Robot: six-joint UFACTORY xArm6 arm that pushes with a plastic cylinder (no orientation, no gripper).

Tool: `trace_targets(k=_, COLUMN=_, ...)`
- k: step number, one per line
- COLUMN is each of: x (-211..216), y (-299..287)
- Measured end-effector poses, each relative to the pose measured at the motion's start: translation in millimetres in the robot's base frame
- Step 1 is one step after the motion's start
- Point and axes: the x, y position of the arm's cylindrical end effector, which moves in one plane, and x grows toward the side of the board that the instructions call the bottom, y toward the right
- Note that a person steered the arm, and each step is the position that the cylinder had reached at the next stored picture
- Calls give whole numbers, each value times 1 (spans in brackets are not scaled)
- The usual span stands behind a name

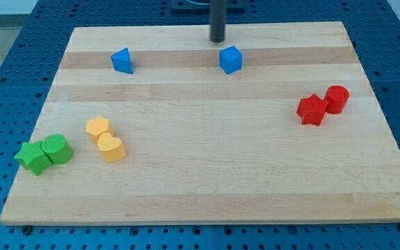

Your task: Move the blue cube into the red star

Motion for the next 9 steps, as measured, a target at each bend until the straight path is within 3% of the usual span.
trace_targets(k=1, x=45, y=28)
trace_targets(k=2, x=53, y=44)
trace_targets(k=6, x=40, y=56)
trace_targets(k=7, x=105, y=65)
trace_targets(k=8, x=106, y=62)
trace_targets(k=9, x=76, y=21)
